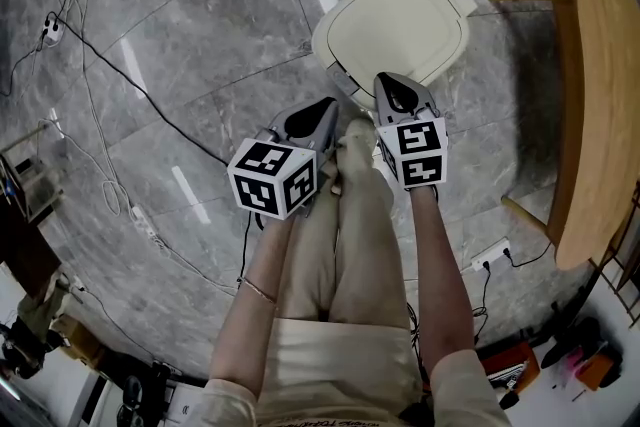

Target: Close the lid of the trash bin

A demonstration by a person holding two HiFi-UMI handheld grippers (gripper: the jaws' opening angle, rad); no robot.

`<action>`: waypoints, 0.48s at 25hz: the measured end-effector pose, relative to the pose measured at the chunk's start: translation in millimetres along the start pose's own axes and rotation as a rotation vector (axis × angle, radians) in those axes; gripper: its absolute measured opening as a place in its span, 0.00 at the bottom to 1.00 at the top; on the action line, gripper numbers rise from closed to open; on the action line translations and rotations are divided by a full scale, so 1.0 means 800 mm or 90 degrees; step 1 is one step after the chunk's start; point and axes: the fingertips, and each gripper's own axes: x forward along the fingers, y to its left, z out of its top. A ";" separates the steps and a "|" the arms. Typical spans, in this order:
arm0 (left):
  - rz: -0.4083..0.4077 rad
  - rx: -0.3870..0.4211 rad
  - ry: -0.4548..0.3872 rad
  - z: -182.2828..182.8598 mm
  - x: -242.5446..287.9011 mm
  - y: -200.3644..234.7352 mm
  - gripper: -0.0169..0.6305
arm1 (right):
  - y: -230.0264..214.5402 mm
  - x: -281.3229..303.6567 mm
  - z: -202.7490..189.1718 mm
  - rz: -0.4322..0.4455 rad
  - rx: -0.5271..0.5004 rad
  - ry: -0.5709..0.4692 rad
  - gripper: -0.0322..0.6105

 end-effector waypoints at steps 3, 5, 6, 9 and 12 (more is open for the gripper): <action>0.001 0.000 -0.001 0.001 0.000 -0.001 0.06 | 0.000 0.002 -0.001 0.005 -0.004 0.010 0.06; 0.002 0.000 -0.001 0.002 0.001 -0.001 0.06 | 0.000 0.002 -0.001 0.003 -0.002 0.015 0.06; 0.002 0.000 -0.001 0.003 0.001 -0.001 0.06 | 0.000 0.002 -0.001 0.002 0.001 0.017 0.06; 0.003 -0.001 0.000 0.005 -0.002 -0.004 0.06 | -0.001 0.002 -0.003 0.004 0.007 0.029 0.06; 0.005 0.004 -0.005 0.013 -0.009 -0.009 0.06 | 0.002 -0.004 0.005 0.011 0.013 0.022 0.06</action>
